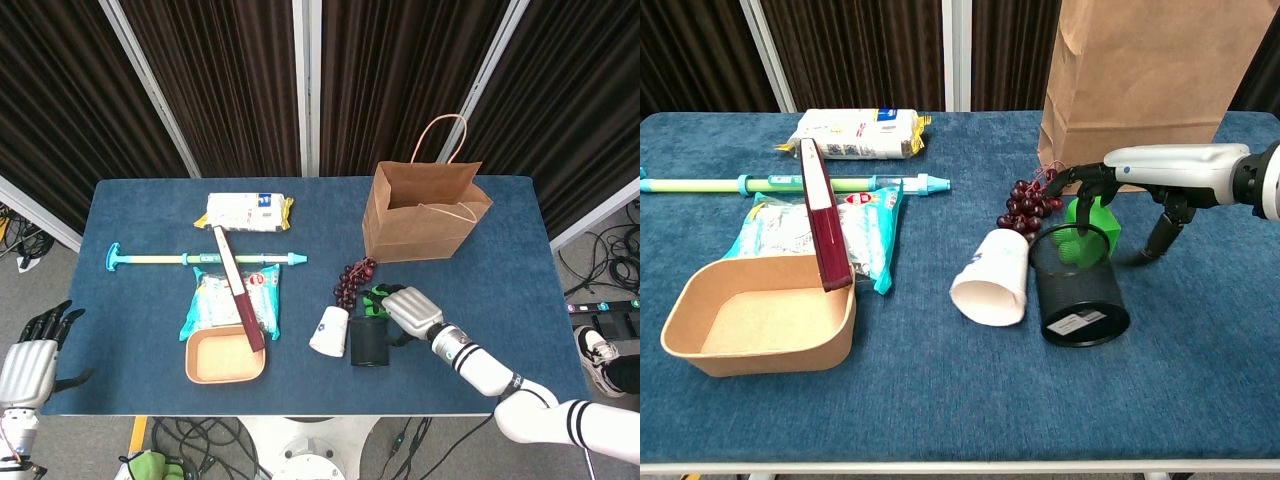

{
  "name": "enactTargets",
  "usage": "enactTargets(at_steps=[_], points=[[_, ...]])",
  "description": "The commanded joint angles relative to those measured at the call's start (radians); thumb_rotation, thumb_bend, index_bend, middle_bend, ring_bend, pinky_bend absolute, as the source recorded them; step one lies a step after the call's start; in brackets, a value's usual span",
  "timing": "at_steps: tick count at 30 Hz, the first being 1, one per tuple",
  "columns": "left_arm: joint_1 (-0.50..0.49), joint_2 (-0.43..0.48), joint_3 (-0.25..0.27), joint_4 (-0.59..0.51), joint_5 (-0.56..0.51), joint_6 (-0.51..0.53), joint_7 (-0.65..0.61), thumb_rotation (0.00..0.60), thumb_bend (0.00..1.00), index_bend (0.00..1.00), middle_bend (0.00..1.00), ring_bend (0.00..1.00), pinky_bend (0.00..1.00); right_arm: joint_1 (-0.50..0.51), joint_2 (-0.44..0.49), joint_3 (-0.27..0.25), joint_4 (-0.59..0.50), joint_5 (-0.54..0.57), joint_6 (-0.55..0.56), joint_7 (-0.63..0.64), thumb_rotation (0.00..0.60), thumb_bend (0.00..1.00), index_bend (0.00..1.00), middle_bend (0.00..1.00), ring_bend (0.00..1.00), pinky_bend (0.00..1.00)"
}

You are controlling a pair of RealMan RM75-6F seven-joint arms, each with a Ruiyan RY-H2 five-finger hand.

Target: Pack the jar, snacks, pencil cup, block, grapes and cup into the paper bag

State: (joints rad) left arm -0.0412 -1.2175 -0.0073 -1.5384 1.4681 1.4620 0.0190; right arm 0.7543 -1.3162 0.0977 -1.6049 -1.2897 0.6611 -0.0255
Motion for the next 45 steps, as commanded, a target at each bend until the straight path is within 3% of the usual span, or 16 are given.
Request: enactTargets(at_steps=[1,10,15,23,37,45], points=[[0.0,-0.002,0.0,0.003,0.001,0.001,-0.001,0.6,0.04,0.22,0.17,0.13,0.14,0.0,0.004,-0.003,-0.008,-0.012,-0.008,0.053,0.6,0.11,0.12,0.37,0.1,0.18],[0.0,-0.003,0.0,0.004,0.002,0.001,-0.001,0.6,0.04,0.22,0.17,0.13,0.14,-0.007,0.003,-0.013,0.001,-0.085,0.028,0.136,0.6,0.12,0.15,0.39,0.1,0.18],[0.003,0.0,0.0,0.0,0.004,0.007,0.002,0.6,0.04,0.22,0.17,0.13,0.14,0.011,-0.019,-0.012,0.019,-0.086,0.008,0.168,0.6,0.06,0.16,0.4,0.1,0.17],[0.013,0.006,0.003,-0.004,0.0,0.015,0.004,0.6,0.04,0.22,0.17,0.13,0.14,-0.01,-0.056,-0.015,0.015,-0.162,0.111,0.203,0.6,0.03,0.31,0.5,0.15,0.17],[0.024,0.005,0.008,0.006,-0.002,0.02,-0.009,0.6,0.04,0.22,0.17,0.13,0.14,-0.039,-0.122,-0.076,-0.014,-0.28,0.233,0.067,0.6,0.04,0.39,0.55,0.18,0.17],[0.028,0.001,0.01,0.016,0.003,0.021,-0.03,0.6,0.04,0.22,0.17,0.13,0.14,-0.07,-0.166,-0.098,0.018,-0.316,0.307,0.006,0.6,0.11,0.45,0.61,0.23,0.19]])
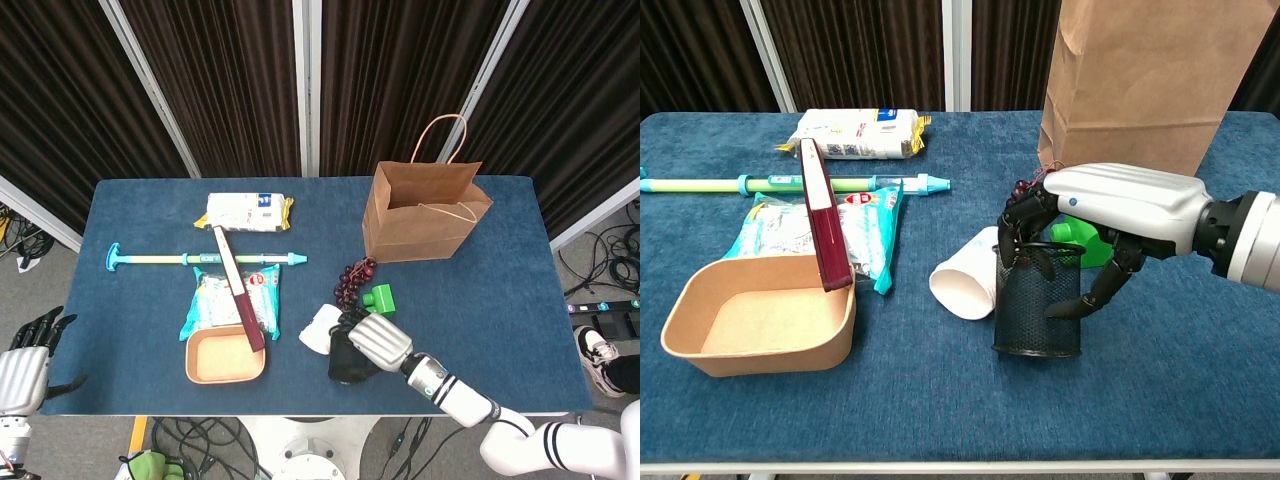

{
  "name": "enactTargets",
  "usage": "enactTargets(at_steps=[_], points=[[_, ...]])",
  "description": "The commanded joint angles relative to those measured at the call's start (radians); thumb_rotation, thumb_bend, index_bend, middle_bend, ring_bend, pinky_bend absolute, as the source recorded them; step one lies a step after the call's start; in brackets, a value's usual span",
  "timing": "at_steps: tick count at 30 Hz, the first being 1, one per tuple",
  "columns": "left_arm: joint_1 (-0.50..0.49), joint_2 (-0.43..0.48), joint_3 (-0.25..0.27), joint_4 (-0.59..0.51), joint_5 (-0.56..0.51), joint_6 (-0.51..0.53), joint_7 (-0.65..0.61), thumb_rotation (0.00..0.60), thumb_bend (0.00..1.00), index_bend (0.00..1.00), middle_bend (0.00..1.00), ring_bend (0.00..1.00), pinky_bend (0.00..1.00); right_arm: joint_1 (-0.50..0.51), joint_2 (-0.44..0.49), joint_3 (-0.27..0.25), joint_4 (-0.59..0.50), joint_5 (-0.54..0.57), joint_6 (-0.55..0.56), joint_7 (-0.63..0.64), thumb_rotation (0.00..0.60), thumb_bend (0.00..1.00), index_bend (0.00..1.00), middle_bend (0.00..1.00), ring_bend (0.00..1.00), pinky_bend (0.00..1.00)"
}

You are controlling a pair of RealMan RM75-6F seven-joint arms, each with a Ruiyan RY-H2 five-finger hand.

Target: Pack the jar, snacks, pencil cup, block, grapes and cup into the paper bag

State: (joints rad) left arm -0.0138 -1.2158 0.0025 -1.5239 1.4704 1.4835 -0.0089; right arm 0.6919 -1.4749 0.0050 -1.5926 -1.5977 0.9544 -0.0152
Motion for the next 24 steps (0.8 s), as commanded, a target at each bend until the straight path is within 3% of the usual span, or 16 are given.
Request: enactTargets(at_steps=[1,11,24], points=[[0.001,-0.001,0.001,0.002,0.002,0.0,-0.004,0.6,0.04,0.22,0.17,0.13,0.14,-0.011,-0.009,-0.006,0.006,-0.011,0.021,-0.004,0.6,0.11,0.46,0.61,0.23,0.19],[0.0,-0.003,0.002,0.007,0.006,-0.005,-0.013,0.6,0.04,0.22,0.17,0.13,0.14,-0.025,-0.019,-0.01,0.024,-0.046,0.079,-0.004,0.6,0.1,0.56,0.63,0.26,0.19],[-0.003,-0.005,0.0,0.009,0.004,-0.012,-0.014,0.6,0.04,0.22,0.17,0.13,0.14,-0.03,-0.022,0.026,0.079,-0.092,0.171,-0.073,0.6,0.19,0.63,0.66,0.29,0.2]])
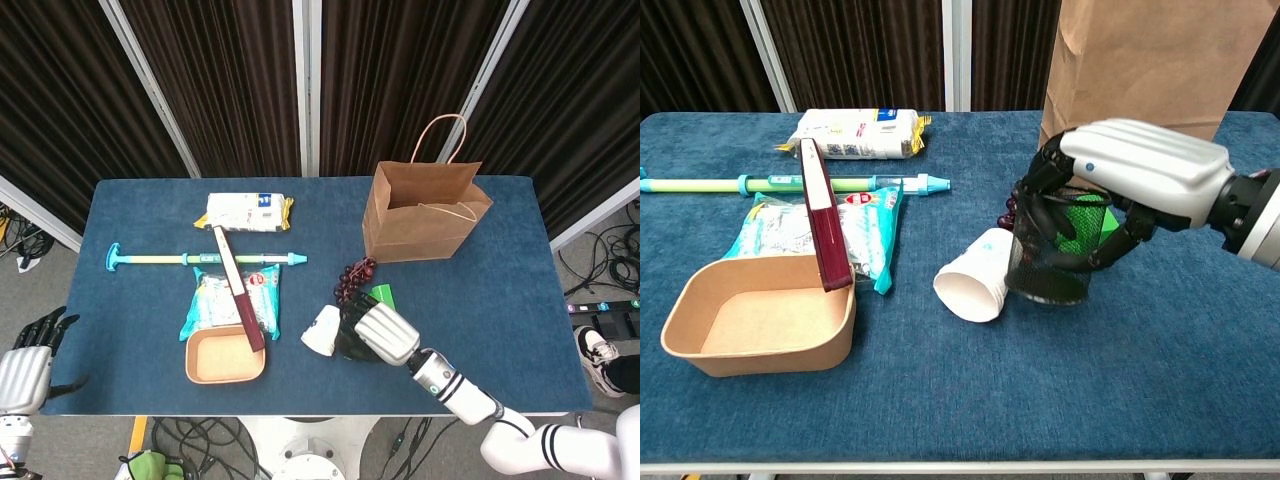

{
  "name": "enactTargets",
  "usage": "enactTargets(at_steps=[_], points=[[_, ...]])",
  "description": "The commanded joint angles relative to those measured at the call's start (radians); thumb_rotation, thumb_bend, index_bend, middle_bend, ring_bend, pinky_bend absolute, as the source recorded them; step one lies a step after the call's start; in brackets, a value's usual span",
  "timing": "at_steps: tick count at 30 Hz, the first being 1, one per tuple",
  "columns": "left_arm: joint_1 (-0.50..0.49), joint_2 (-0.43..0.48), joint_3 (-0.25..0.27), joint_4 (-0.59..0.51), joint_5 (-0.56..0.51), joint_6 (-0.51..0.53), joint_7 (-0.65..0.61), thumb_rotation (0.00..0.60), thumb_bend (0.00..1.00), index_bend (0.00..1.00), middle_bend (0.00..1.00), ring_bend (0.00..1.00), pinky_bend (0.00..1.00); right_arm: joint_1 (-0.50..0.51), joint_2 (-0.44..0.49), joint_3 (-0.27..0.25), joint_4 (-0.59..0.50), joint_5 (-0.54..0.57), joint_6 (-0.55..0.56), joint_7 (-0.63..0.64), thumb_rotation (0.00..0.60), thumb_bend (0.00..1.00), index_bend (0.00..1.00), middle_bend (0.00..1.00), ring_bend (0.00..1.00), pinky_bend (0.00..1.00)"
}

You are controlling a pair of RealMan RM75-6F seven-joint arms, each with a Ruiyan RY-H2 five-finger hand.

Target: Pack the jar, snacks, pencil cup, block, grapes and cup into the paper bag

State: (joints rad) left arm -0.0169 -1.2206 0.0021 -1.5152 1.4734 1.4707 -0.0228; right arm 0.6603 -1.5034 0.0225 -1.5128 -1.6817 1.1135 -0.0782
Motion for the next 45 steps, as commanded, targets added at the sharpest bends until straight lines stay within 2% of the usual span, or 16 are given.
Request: enactTargets(at_steps=[1,4,9,19,25,29,35,41,45], points=[[0.001,-0.001,0.0,0.001,0.001,0.001,0.0,0.6,0.04,0.22,0.17,0.13,0.14,0.002,0.011,0.012,-0.005,-0.011,0.018,-0.014,0.6,0.2,0.63,0.66,0.29,0.2],[0.001,-0.001,0.001,0.002,0.002,0.002,0.0,0.6,0.04,0.22,0.17,0.13,0.14,0.005,0.03,0.031,-0.024,-0.021,0.042,-0.029,0.6,0.23,0.64,0.67,0.3,0.21],[0.0,0.0,-0.001,0.001,0.002,0.001,-0.001,0.6,0.04,0.22,0.17,0.13,0.14,0.018,0.088,0.092,-0.085,-0.028,0.087,-0.066,0.6,0.26,0.65,0.68,0.32,0.22],[-0.005,0.001,-0.004,0.001,0.003,-0.002,0.0,0.6,0.04,0.22,0.17,0.13,0.14,0.047,0.233,0.252,-0.22,0.036,0.134,-0.131,0.6,0.27,0.67,0.7,0.34,0.25],[-0.004,-0.001,-0.003,0.002,0.004,-0.001,-0.002,0.6,0.04,0.22,0.17,0.13,0.14,0.047,0.314,0.368,-0.25,0.161,0.159,-0.153,0.6,0.27,0.67,0.7,0.34,0.25],[-0.006,-0.005,-0.003,0.005,0.003,-0.007,-0.005,0.6,0.04,0.22,0.17,0.13,0.14,0.046,0.353,0.435,-0.221,0.264,0.166,-0.135,0.6,0.27,0.67,0.7,0.34,0.25],[-0.012,-0.006,-0.004,0.007,0.005,-0.012,-0.005,0.6,0.04,0.22,0.17,0.13,0.14,0.065,0.367,0.466,-0.123,0.394,0.119,-0.161,0.6,0.27,0.67,0.7,0.34,0.25],[-0.013,-0.01,-0.002,0.007,0.001,-0.019,-0.006,0.6,0.04,0.22,0.17,0.13,0.14,0.109,0.323,0.45,0.009,0.496,0.029,-0.175,0.6,0.27,0.67,0.7,0.34,0.25],[-0.014,-0.009,-0.003,0.007,-0.004,-0.023,-0.005,0.6,0.04,0.22,0.17,0.13,0.14,0.138,0.275,0.427,0.084,0.526,-0.02,-0.165,0.6,0.26,0.67,0.7,0.34,0.25]])
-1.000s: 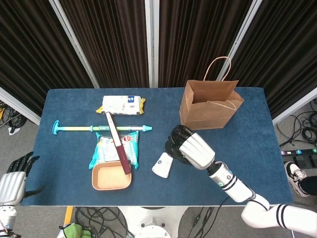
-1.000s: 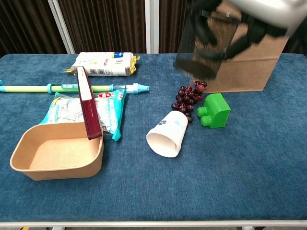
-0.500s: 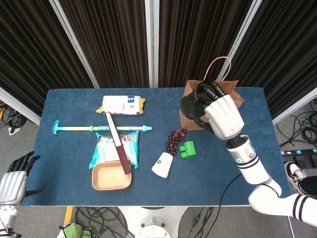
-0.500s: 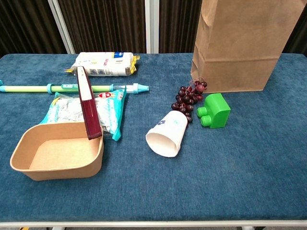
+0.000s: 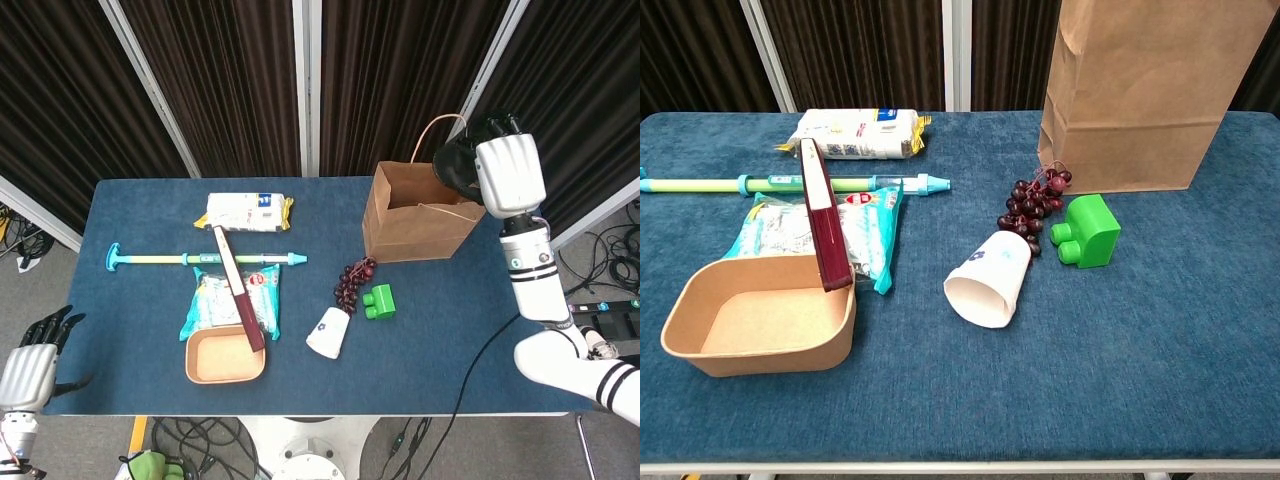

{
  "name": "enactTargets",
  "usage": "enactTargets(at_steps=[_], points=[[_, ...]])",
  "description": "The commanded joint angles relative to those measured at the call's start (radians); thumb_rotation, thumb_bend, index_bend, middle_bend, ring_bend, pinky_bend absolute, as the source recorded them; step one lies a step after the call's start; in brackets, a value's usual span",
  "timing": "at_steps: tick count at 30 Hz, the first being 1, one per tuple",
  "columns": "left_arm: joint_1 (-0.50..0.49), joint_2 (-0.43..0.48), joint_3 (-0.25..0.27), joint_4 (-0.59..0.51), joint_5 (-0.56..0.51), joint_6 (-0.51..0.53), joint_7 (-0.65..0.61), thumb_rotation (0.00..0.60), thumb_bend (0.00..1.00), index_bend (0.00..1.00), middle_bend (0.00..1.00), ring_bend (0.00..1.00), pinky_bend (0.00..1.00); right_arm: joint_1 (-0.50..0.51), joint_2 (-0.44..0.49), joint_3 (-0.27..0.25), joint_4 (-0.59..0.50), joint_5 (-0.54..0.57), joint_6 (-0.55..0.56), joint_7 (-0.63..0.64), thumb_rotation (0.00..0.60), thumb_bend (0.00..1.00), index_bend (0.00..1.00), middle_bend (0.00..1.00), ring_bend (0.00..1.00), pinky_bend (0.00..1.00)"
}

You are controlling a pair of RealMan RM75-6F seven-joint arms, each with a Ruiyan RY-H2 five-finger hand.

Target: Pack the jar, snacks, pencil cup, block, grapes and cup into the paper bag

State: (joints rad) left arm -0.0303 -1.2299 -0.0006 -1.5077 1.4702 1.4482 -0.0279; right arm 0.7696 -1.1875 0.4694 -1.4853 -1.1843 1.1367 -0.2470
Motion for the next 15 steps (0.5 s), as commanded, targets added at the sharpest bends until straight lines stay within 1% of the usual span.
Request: enactTargets(at_steps=[1,5,10,13,15], points=[[-0.001,0.001,0.0,-0.001,-0.001,-0.001,0.001,0.6,0.04,0.22,0.17,0.13,0.14,0.035,-0.052,-0.025,0.07,0.031,-0.051,0.005,0.6,0.26,0.66,0.7,0.34,0.26],[0.001,0.002,0.001,-0.001,-0.004,-0.002,0.001,0.6,0.04,0.22,0.17,0.13,0.14,0.064,-0.099,-0.041,0.126,0.049,-0.08,0.005,0.6,0.26,0.66,0.7,0.34,0.25],[0.005,0.0,0.003,0.001,-0.009,-0.002,-0.004,0.6,0.04,0.22,0.17,0.13,0.14,0.073,-0.118,-0.051,0.136,0.064,-0.09,0.006,0.6,0.26,0.63,0.68,0.33,0.26],[0.005,0.0,0.004,0.003,-0.009,-0.005,-0.005,0.6,0.04,0.22,0.17,0.13,0.14,0.073,-0.115,-0.058,0.123,0.072,-0.094,0.002,0.6,0.25,0.58,0.64,0.31,0.26],[0.002,-0.002,0.003,0.006,-0.008,-0.008,-0.007,0.6,0.04,0.22,0.17,0.13,0.14,0.073,-0.107,-0.062,0.11,0.088,-0.107,-0.005,0.6,0.23,0.51,0.57,0.27,0.24]])
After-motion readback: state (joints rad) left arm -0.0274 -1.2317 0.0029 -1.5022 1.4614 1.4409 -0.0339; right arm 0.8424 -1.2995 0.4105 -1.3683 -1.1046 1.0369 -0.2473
